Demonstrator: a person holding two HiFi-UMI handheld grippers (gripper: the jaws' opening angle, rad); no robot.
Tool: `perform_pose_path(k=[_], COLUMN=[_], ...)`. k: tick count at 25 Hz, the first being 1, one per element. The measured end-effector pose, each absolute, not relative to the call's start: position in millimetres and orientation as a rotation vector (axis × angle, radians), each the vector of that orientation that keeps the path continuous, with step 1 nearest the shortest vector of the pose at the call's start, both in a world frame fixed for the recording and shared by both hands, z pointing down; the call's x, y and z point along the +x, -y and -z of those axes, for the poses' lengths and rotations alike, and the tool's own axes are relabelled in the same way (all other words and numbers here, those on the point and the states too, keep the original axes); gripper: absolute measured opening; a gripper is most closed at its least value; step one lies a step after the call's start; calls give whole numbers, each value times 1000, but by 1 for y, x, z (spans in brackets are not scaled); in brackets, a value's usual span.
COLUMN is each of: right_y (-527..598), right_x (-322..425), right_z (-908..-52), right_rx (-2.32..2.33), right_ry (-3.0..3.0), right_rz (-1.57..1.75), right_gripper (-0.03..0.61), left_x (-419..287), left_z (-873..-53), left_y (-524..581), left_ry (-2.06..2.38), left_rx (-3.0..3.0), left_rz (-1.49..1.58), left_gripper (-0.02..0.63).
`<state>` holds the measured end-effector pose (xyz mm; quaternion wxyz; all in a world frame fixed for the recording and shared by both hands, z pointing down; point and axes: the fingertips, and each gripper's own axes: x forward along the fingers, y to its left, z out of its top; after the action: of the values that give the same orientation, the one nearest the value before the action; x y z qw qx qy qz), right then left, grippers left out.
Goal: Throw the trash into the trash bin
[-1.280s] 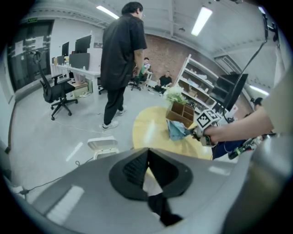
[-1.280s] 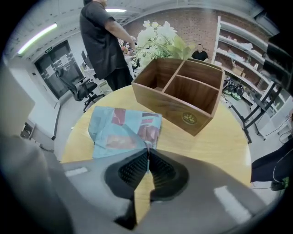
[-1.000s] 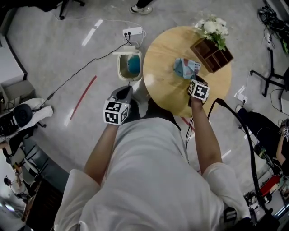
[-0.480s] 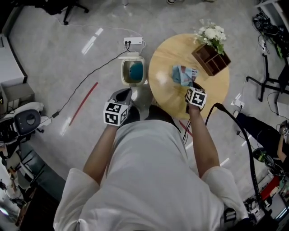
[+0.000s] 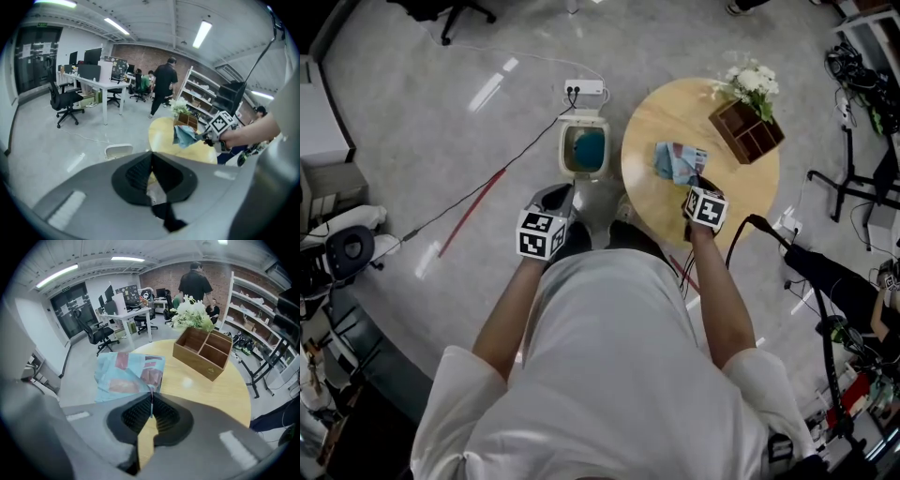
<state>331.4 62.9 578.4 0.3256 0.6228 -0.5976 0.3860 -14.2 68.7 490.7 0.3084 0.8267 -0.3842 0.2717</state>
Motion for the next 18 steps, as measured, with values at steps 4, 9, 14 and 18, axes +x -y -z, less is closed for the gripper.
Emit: perform_pose_path(k=[4,9,14,18], right_y=[-58,-52,-47,-41], right_x=[313,287,258,233], right_z=[-575,-574,-572,-571], right_rx=[1593,1537,1476,1433], right_ry=[1592,1611,1647,1679], right_rz=[-979,-955,-938,-918], right_gripper=[3,3,3,3], left_x=[-23,-40,-62,-81], left_z=[-496,-501,-501,-501], left_y=[-67,-68,-72,-76], left_ry=[1028,1046,1087,1120], left_rx=[2173,2161,2134,2111], left_rz=[-686,-659,-649,-640], left_gripper=[4,4,3,4])
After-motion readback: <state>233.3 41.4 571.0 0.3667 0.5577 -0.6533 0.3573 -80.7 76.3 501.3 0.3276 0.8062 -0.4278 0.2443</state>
